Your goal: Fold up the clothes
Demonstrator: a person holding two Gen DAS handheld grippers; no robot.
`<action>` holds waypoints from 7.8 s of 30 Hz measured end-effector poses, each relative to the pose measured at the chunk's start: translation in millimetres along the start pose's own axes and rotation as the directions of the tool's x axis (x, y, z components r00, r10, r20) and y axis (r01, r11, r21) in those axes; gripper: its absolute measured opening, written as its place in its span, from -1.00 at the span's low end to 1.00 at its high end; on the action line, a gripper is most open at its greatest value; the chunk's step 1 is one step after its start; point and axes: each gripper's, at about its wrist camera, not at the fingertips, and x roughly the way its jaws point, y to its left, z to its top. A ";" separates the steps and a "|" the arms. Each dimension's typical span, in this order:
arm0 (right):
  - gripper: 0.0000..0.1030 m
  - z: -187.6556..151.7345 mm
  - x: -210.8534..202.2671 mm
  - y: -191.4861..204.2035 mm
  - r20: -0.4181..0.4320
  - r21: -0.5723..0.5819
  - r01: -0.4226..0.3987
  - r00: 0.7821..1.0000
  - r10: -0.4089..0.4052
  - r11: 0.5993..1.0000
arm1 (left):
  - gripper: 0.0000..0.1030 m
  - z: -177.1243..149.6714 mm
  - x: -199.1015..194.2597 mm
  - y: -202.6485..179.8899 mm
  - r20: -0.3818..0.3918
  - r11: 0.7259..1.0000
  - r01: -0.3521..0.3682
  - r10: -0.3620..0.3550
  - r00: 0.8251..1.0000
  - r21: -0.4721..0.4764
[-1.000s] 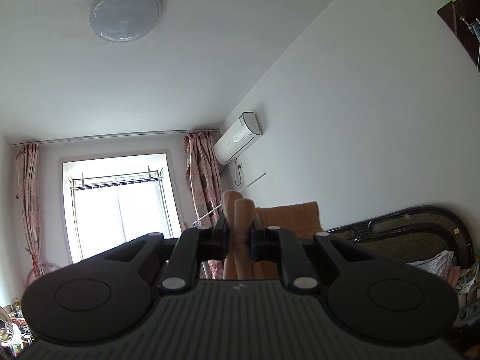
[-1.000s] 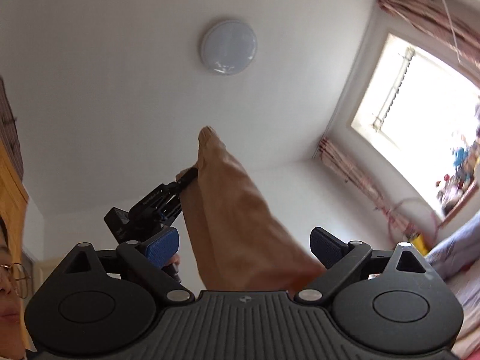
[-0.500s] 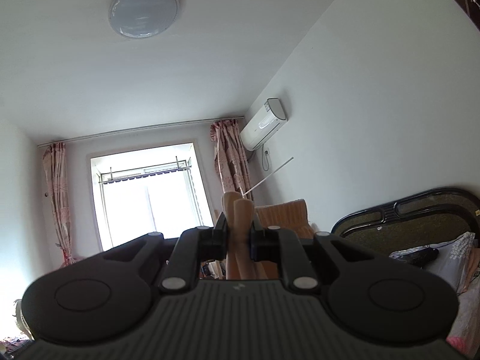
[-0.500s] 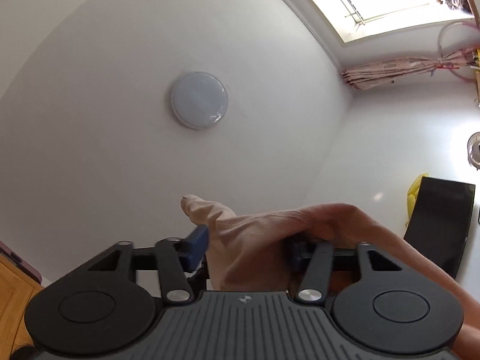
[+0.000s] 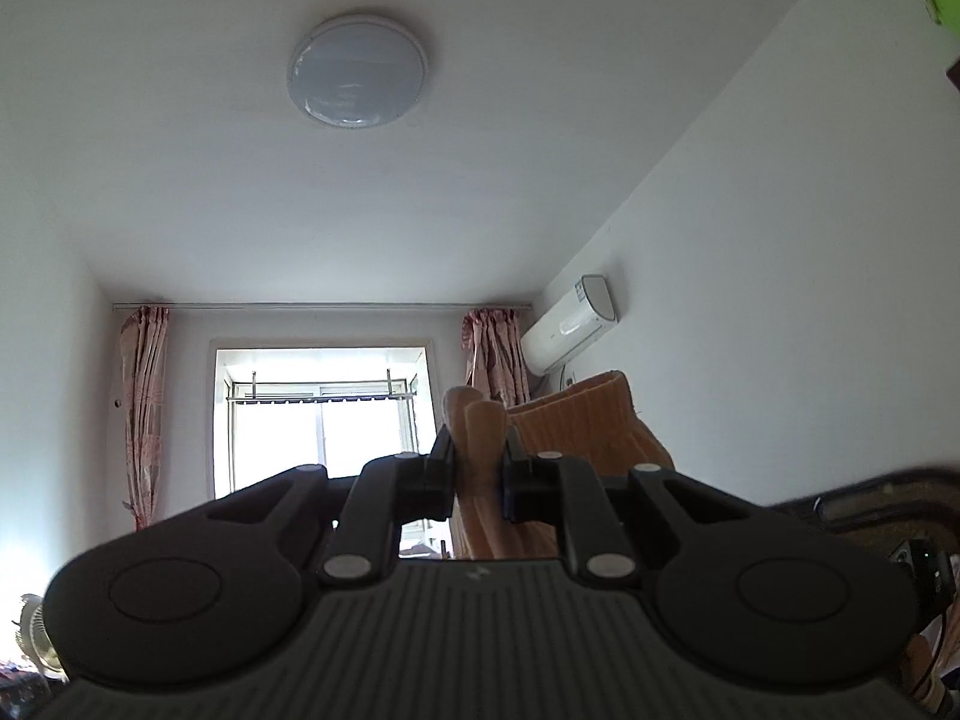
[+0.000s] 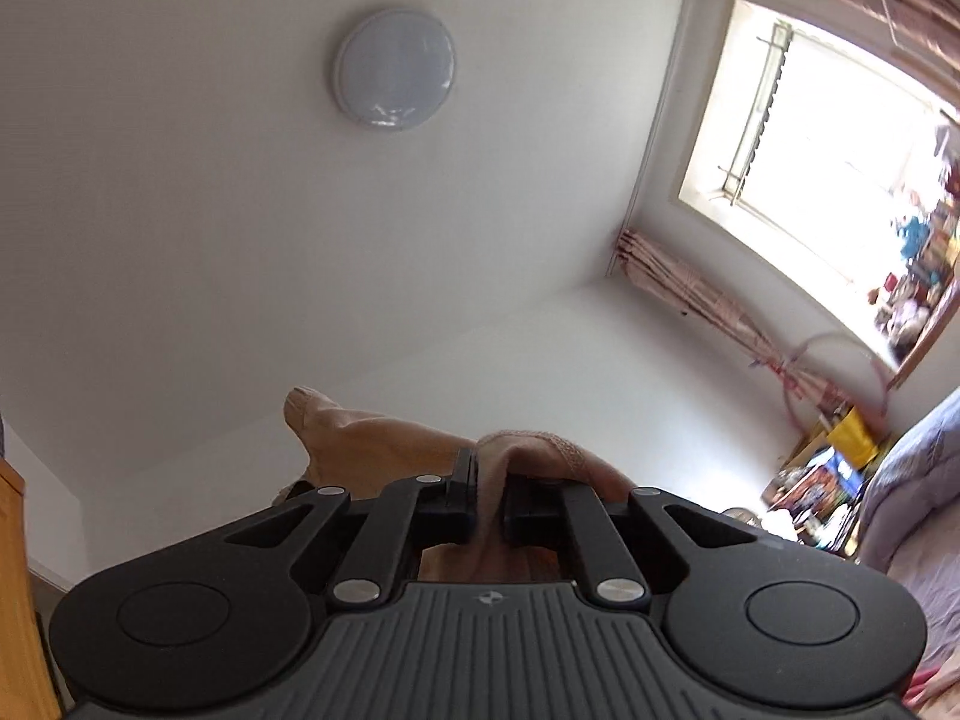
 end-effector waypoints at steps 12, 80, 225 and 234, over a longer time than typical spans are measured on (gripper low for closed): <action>-0.83 -31.7 6.1 90.1 -0.134 -0.283 0.205 0.959 -0.250 0.937 | -0.62 -39.6 11.0 26.5 -0.015 0.996 0.016 -0.018 1.000 -0.092; -0.16 -467.2 -83.7 -109.0 -0.526 -0.557 0.555 0.340 -0.779 0.618 | -0.19 -618.0 -211.0 28.8 -0.913 0.996 -0.001 0.081 0.399 0.088; -0.39 -533.0 -9.6 -127.9 -0.400 -0.726 0.513 0.227 -0.888 0.458 | -1.00 -603.3 -179.5 33.7 -0.903 0.974 -0.216 0.150 0.403 0.065; -0.37 -534.0 -10.6 -130.9 -0.415 -0.728 0.505 0.215 -0.884 0.465 | -1.00 -624.1 -156.6 -11.1 -0.918 0.995 -0.087 0.001 0.398 -0.037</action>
